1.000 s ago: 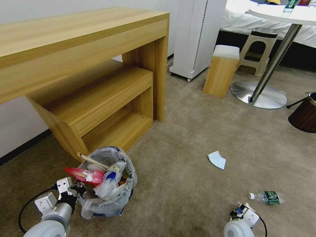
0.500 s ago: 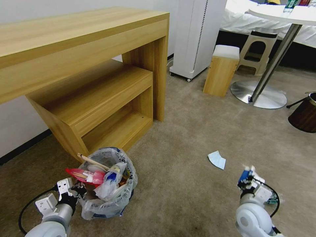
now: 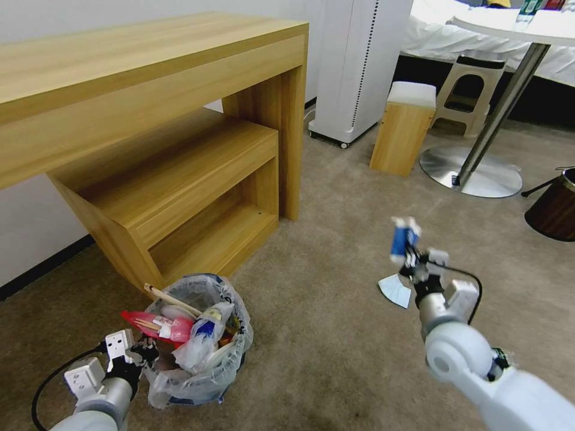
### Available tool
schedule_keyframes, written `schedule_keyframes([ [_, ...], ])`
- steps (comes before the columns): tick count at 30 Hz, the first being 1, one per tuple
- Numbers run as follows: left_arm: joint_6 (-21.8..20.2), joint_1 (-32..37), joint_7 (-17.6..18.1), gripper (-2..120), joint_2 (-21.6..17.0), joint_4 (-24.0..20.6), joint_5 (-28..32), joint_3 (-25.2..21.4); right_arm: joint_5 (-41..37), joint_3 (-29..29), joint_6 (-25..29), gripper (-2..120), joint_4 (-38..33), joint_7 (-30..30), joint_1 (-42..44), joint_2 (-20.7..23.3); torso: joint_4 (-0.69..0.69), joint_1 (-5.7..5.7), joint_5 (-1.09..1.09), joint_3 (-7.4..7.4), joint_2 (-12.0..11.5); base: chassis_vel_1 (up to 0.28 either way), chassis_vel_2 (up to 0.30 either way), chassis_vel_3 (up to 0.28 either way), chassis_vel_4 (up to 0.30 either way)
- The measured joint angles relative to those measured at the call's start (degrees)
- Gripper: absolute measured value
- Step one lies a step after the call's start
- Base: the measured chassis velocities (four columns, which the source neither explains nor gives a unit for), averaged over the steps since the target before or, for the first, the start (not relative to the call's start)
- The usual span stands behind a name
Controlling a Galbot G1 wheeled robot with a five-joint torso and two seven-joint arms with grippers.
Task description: Pick up the trash bin and place the garbage on the floor into it.
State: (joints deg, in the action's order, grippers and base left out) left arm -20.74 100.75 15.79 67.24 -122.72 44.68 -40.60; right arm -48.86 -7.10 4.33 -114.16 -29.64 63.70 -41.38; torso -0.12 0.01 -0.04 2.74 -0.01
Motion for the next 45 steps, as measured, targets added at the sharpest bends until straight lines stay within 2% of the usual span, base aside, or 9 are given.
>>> schedule_keyframes([
  [10,0.0,0.0,-0.2,0,-0.2,0.1,-0.4,0.6,1.5,8.2,2.4,0,-0.4,3.4,-8.5,3.8,0.00,0.00,0.00,0.00,0.0,0.000,0.000,0.000,0.000],
  [17,-0.1,0.5,-0.3,0,-0.6,0.2,-0.8,1.0,1.9,18.7,3.6,0,-2.6,6.2,-18.9,7.5,0.00,0.00,0.00,0.00,0.0,0.000,0.000,0.000,0.000],
  [18,-0.1,0.5,-0.3,0,-0.6,0.2,-0.8,1.0,1.9,18.7,3.6,0,-2.6,6.2,-18.9,7.5,0.00,0.00,0.00,0.00,0.0,0.000,0.000,0.000,0.000],
  [21,-0.2,0.8,-0.5,0,-0.7,0.3,-1.3,1.3,2.8,24.6,4.4,0,-4.1,8.7,-25.5,9.8,0.00,0.00,-0.02,-0.01,0.0,0.000,0.000,0.000,0.000],
  [22,-0.2,0.8,-0.5,0,-0.7,0.3,-1.3,1.3,2.8,24.6,4.4,0,-4.1,8.7,-25.5,9.8,0.00,0.00,-0.02,-0.01,0.0,0.000,0.000,0.000,0.000],
  [24,-0.3,0.7,-0.6,0,-0.7,0.4,-1.6,1.8,3.3,29.5,4.9,0,-5.1,10.3,-30.3,10.8,0.00,0.00,-0.01,-0.01,0.0,0.000,0.000,0.000,0.000],
  [38,-1.2,-0.9,-0.4,0,-1.2,0.3,-1.6,3.6,6.1,35.4,5.2,0,-6.9,18.5,-35.3,12.5,0.00,0.00,-0.01,0.00,0.0,0.000,0.000,0.000,0.000],
  [41,-1.5,-0.4,-0.4,0,-1.5,-1.3,-1.9,4.7,7.5,36.4,7.0,0,-6.4,24.9,-35.7,13.8,-0.01,0.00,0.00,-0.01,0.0,0.000,0.000,0.000,0.000],
  [45,-1.8,0.2,-0.4,0,-1.4,-2.9,-2.1,5.0,9.1,37.7,8.9,0,-4.7,28.5,-35.7,14.0,-0.01,0.00,0.00,-0.01,0.0,0.000,0.000,0.000,0.000],
])
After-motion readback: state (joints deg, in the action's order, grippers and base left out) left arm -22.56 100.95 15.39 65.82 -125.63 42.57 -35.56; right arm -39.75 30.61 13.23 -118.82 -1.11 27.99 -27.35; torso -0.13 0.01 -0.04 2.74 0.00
